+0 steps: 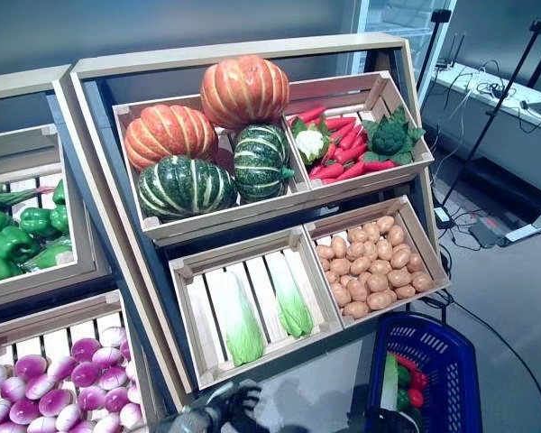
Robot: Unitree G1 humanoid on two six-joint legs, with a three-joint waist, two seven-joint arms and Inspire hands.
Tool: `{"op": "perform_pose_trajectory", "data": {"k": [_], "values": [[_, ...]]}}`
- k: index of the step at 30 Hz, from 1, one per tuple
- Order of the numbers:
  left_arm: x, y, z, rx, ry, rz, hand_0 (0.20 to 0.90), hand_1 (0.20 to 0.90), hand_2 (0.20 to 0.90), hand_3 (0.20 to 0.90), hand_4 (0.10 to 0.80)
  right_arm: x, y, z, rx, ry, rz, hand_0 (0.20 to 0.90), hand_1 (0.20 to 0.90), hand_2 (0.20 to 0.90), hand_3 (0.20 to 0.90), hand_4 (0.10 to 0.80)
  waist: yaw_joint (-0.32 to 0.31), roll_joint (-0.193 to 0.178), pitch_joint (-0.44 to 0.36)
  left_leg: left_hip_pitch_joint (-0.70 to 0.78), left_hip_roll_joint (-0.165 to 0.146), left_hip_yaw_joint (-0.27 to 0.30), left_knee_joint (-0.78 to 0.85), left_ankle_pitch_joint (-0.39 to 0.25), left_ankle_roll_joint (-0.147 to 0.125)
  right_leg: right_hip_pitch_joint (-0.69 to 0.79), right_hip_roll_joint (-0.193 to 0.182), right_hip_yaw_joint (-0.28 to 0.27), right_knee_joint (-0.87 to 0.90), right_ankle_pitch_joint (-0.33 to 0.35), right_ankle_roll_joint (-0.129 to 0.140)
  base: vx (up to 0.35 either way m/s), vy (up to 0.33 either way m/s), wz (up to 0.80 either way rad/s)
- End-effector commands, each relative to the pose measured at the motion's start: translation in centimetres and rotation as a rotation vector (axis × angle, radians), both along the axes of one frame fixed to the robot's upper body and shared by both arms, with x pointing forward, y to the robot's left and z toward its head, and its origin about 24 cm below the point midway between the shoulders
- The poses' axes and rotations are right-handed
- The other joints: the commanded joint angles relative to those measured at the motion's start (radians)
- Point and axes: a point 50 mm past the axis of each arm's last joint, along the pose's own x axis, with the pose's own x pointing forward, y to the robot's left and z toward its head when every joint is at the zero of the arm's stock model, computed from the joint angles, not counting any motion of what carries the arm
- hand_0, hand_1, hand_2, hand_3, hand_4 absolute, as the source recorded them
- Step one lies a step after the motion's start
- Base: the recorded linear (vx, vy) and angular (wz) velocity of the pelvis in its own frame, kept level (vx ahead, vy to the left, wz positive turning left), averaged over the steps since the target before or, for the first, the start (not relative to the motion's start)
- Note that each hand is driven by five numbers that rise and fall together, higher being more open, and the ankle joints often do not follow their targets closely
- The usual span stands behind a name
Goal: Put vegetables into the basket
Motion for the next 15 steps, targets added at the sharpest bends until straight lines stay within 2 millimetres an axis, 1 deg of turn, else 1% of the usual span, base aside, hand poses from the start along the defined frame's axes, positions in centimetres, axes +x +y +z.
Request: {"op": "perform_pose_trajectory", "data": {"k": [1, 2, 3, 4, 7, 9, 10, 12, 13, 14, 15], "values": [[7.4, 2.2, 6.4, 0.142, -0.321, -0.08, 0.9, 0.9, 0.9, 0.9, 0.8, 3.2, -1.8, 1.4, -0.052, -0.099, 0.055, 0.9, 0.9, 0.9, 0.9, 0.8, 0.005, 0.024, 0.066, 0.073, 0.05, 0.029, 0.01, -0.123, -0.036, -0.1, -0.037, -0.005, 0.002, 0.117, 0.01, 0.0, 0.0, 0.0], [8.0, 2.7, 7.5, 0.172, -0.346, -0.098, 0.9, 0.9, 0.9, 0.9, 0.8, 3.0, -2.0, 1.4, -0.054, -0.098, 0.051, 0.9, 0.9, 0.9, 0.9, 0.8, 0.005, 0.026, 0.067, 0.071, 0.051, 0.03, 0.01, -0.122, -0.037, -0.102, -0.036, -0.006, 0.001, 0.117, 0.01, -0.014, -0.031, 0.01], [8.7, 3.5, 9.2, 0.232, -0.382, -0.141, 0.9, 0.9, 0.9, 0.9, 0.8, 2.6, -2.3, 1.3, -0.059, -0.097, 0.044, 0.9, 0.9, 0.9, 0.9, 0.8, 0.005, 0.031, 0.067, 0.065, 0.052, 0.03, 0.01, -0.12, -0.037, -0.104, -0.036, -0.008, -0.001, 0.118, 0.01, -0.015, -0.036, 0.01], [9.1, 3.8, 10.1, 0.272, -0.406, -0.171, 0.9, 0.9, 0.9, 0.9, 0.8, 2.5, -2.4, 1.3, -0.06, -0.097, 0.04, 0.9, 0.9, 0.9, 0.9, 0.8, 0.005, 0.032, 0.068, 0.062, 0.052, 0.029, 0.01, -0.119, -0.038, -0.106, -0.035, -0.01, -0.003, 0.118, 0.009, -0.021, -0.037, 0.01], [10.3, 4.6, 13.0, 0.389, -0.479, -0.259, 0.9, 0.9, 0.9, 0.9, 0.8, 2.3, -2.8, 1.4, -0.062, -0.103, 0.023, 0.9, 0.9, 0.9, 0.9, 0.8, 0.005, 0.039, 0.07, 0.046, 0.053, 0.02, 0.01, -0.112, -0.04, -0.115, -0.031, -0.017, -0.004, 0.118, 0.005, -0.036, -0.037, 0.06], [11.3, 4.9, 15.3, 0.524, -0.537, -0.359, 0.9, 0.9, 0.9, 0.9, 0.8, 2.0, -3.2, 1.5, -0.064, -0.113, 0.01, 0.9, 0.9, 0.9, 0.9, 0.8, 0.004, 0.045, 0.074, 0.029, 0.051, 0.01, 0.01, -0.108, -0.041, -0.124, -0.027, -0.026, 0.007, 0.109, 0.0, -0.052, -0.052, 0.1], [11.8, 5.0, 16.2, 0.59, -0.563, -0.392, 0.9, 0.9, 0.9, 0.9, 0.8, 2.0, -3.3, 1.5, -0.067, -0.117, 0.005, 0.9, 0.9, 0.9, 0.9, 0.8, 0.002, 0.048, 0.079, 0.024, 0.05, 0.005, 0.01, -0.106, -0.042, -0.13, -0.026, -0.027, 0.013, 0.107, -0.003, -0.05, -0.044, 0.12], [12.1, 5.2, 16.8, 0.651, -0.58, -0.41, 0.9, 0.9, 0.9, 0.9, 0.8, 2.2, -3.6, 1.6, -0.07, -0.121, 0.001, 0.9, 0.9, 0.9, 0.9, 0.8, 0.0, 0.05, 0.086, 0.02, 0.05, 0.0, 0.01, -0.102, -0.042, -0.136, -0.025, -0.028, 0.015, 0.106, -0.006, -0.045, -0.03, 0.12], [12.4, 5.7, 17.0, 0.661, -0.569, -0.38, 0.9, 0.9, 0.9, 0.9, 0.8, 2.3, -3.8, 1.7, -0.077, -0.126, 0.005, 0.9, 0.9, 0.9, 0.9, 0.8, -0.002, 0.052, 0.094, 0.015, 0.051, -0.002, 0.01, -0.099, -0.043, -0.143, -0.023, -0.026, 0.021, 0.103, -0.011, -0.091, -0.021, 0.07], [12.8, 5.9, 17.5, 0.726, -0.595, -0.391, 0.9, 0.9, 0.9, 0.9, 0.8, 2.8, -4.3, 2.0, -0.085, -0.142, -0.003, 0.9, 0.9, 0.9, 0.9, 0.8, -0.004, 0.056, 0.111, 0.004, 0.053, -0.003, 0.01, -0.09, -0.044, -0.158, -0.019, -0.022, 0.034, 0.099, -0.017, -0.086, -0.016, 0.04], [12.9, 5.9, 17.6, 0.734, -0.601, -0.395, 0.9, 0.9, 0.9, 0.9, 0.8, 2.9, -4.4, 2.1, -0.086, -0.145, -0.006, 0.9, 0.9, 0.9, 0.9, 0.8, -0.004, 0.057, 0.114, 0.003, 0.053, -0.004, 0.01, -0.089, -0.045, -0.161, -0.018, -0.021, 0.037, 0.098, -0.018, -0.091, -0.013, 0.03]]}}
